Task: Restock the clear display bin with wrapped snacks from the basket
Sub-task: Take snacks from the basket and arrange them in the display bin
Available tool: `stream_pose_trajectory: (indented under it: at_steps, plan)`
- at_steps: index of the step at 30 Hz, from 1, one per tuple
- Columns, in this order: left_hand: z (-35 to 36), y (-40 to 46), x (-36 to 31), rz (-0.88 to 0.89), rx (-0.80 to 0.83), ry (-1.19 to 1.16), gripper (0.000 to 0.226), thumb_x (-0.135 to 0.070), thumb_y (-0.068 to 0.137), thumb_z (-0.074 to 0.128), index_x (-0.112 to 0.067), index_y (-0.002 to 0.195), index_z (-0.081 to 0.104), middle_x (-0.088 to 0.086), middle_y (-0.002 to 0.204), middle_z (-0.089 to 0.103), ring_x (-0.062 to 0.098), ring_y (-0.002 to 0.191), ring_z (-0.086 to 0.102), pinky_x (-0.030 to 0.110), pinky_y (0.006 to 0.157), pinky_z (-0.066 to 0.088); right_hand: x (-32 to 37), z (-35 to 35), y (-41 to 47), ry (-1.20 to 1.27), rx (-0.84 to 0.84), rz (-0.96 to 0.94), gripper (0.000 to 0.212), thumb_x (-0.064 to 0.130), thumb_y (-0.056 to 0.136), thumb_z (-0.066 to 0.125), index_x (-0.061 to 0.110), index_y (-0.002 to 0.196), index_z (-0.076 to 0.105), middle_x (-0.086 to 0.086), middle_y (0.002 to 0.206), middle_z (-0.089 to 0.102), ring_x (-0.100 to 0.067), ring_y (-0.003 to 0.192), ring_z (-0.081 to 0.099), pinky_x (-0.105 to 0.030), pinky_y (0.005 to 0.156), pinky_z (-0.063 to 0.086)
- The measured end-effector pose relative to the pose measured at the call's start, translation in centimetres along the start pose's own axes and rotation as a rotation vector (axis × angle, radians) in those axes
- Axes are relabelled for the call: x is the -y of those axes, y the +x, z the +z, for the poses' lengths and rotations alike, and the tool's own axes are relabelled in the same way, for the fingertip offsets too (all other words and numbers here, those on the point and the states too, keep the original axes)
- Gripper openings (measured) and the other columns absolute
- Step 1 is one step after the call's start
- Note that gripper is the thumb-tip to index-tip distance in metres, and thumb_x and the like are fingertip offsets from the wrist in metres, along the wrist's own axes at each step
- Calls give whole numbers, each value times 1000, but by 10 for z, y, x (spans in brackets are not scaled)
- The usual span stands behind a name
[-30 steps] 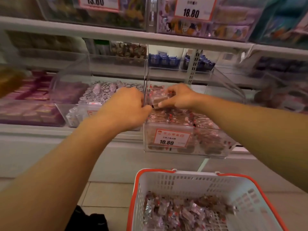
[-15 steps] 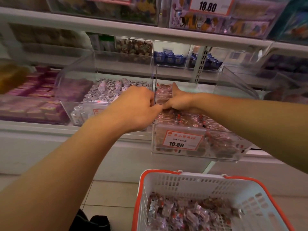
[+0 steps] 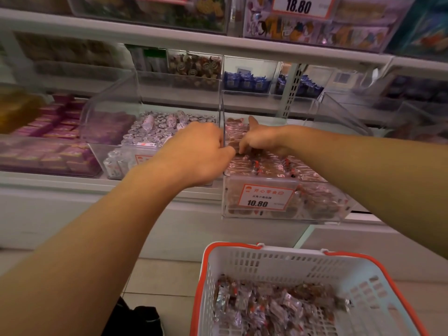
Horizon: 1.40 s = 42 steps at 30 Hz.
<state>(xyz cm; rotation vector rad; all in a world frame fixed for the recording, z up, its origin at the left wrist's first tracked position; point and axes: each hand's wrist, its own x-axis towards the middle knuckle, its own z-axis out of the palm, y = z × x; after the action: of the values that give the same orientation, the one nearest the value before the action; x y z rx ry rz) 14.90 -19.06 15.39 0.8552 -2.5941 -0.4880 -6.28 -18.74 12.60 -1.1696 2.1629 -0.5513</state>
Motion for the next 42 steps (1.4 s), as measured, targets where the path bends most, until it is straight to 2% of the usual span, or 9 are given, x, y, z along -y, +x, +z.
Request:
stream_pose_trajectory:
  at_steps: [5, 8, 12, 21, 25, 28, 31, 35, 42]
  plan:
    - [2, 2, 3, 6, -63, 81, 28, -29, 85, 53, -16, 59, 51, 3, 60, 54, 20, 59, 51, 30, 50, 29, 4, -18, -7, -60, 92, 16, 116, 16, 83, 74, 31, 154, -17, -14, 157, 30, -31, 131, 45, -48, 107, 40]
    - [4, 1, 3, -2, -99, 113, 28, -31, 84, 53, -16, 60, 51, 2, 61, 54, 21, 60, 51, 30, 50, 28, 7, -22, -13, -162, 71, -33, 115, 30, 81, 81, 27, 157, -6, -8, 164, 15, -32, 146, 27, -42, 112, 31]
    - [4, -1, 0, -10, -112, 110, 28, -32, 85, 54, -16, 61, 54, 2, 62, 56, 21, 61, 53, 30, 51, 32, 11, -11, -22, -321, -198, -153, 88, 43, 68, 87, 12, 136, 41, -12, 137, 49, -29, 117, 52, -40, 96, 50]
    - [5, -4, -2, -1, -109, 102, 28, -30, 87, 52, -16, 62, 56, 3, 61, 58, 22, 60, 55, 31, 52, 39, 8, -1, -24, -91, -258, -22, 51, 43, 62, 91, 5, 89, 69, -6, 77, 76, -20, 75, 74, -40, 79, 61]
    - [4, -2, -2, -7, -99, 95, 29, -32, 87, 54, -17, 63, 58, 2, 62, 59, 21, 61, 57, 32, 54, 43, 10, -4, -26, -36, -214, -3, 52, 42, 64, 90, 3, 90, 68, -9, 79, 76, -22, 76, 75, -38, 76, 62]
    - [5, 0, 1, 16, -113, 120, 29, -34, 87, 52, -18, 63, 54, 2, 64, 57, 22, 63, 54, 33, 55, 38, 12, -8, -27, -165, -230, -9, 71, 54, 68, 84, 1, 112, 65, -11, 113, 71, -25, 98, 68, -35, 83, 55]
    - [6, 2, 3, 19, -122, 143, 28, -31, 89, 47, -20, 63, 48, -1, 66, 52, 24, 66, 52, 34, 58, 34, 13, 0, -24, -269, -244, 21, 103, 60, 78, 73, 5, 151, 25, -16, 149, 40, -34, 130, 46, -41, 102, 44]
    - [6, 3, 6, 3, -127, 154, 31, -32, 93, 44, -21, 64, 43, -1, 68, 48, 28, 73, 52, 34, 64, 36, 16, 13, -17, -271, -209, 84, 102, 64, 88, 57, 5, 155, 7, -19, 158, 24, -37, 140, 34, -43, 113, 34]
    - [5, -10, 1, -49, -254, 233, 37, -54, 90, 48, -19, 81, 52, 3, 76, 56, 26, 73, 54, 37, 62, 45, 32, 5, -40, -241, -183, 26, 99, 56, 89, 62, 1, 154, 10, -20, 143, 46, -32, 111, 56, -39, 84, 48]
